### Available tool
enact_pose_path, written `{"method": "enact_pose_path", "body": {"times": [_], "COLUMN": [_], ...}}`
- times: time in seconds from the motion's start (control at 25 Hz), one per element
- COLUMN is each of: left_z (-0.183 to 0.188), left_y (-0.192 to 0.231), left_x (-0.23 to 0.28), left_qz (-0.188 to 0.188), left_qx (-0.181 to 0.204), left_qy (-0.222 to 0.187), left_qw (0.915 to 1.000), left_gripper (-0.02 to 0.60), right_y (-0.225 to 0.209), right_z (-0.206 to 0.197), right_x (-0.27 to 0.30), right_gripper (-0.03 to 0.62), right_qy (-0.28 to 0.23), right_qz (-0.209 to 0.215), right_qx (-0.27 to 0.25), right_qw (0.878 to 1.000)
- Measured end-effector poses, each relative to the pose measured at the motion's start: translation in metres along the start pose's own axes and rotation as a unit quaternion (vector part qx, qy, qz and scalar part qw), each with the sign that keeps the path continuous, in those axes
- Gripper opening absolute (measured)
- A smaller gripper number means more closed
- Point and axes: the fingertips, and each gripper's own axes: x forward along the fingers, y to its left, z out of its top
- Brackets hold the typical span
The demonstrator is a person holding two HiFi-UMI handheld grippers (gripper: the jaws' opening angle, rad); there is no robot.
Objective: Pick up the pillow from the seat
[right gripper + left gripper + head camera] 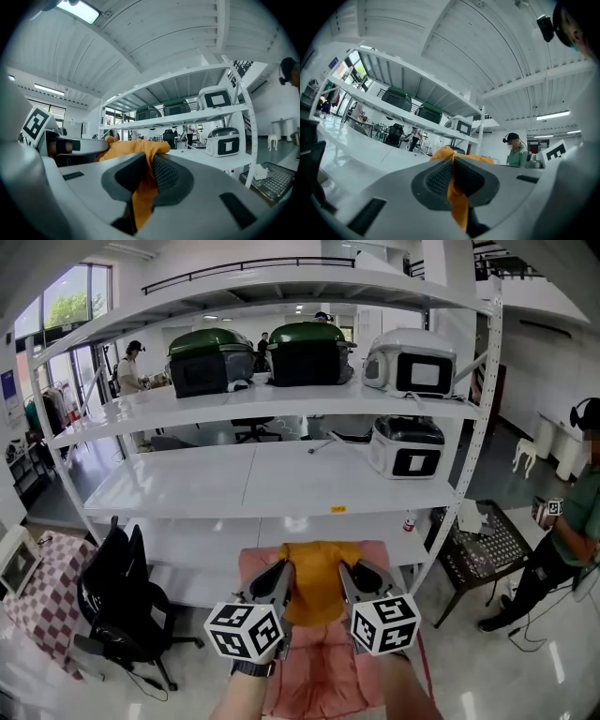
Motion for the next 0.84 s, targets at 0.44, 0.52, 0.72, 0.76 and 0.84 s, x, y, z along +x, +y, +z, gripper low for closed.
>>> {"method": "enact_pose_path", "body": {"times": [0.44, 0.52, 0.72, 0.76, 0.84], "left_z": [0.005, 0.007, 0.01, 0.009, 0.008], "left_y": [0.009, 0.01, 0.011, 0.011, 0.011], "left_x": [-0.014, -0.014, -0.016, -0.016, -0.017], "left_qz": [0.008, 0.009, 0.01, 0.01, 0.011], "left_qx": [0.003, 0.003, 0.008, 0.008, 0.009], "left_qy": [-0.003, -0.002, -0.004, -0.005, -0.005], "left_qw": [1.0, 1.0, 0.9999, 0.9999, 0.9999], "left_gripper": [0.018, 0.018, 0.017, 0.017, 0.017], "right_y": [0.017, 0.019, 0.021, 0.022, 0.022], "right_z": [0.001, 0.002, 0.002, 0.001, 0.0], "right_x": [0.002, 0.003, 0.004, 0.004, 0.004], "right_gripper": [0.043, 0.041, 0.041, 0.041, 0.041], "right_qy": [0.002, 0.003, 0.002, 0.001, 0.0], "right_qz": [0.006, 0.007, 0.007, 0.008, 0.008], "right_qx": [-0.003, -0.003, -0.005, -0.005, -0.006], "right_qw": [1.0, 1.0, 1.0, 1.0, 1.0]}}
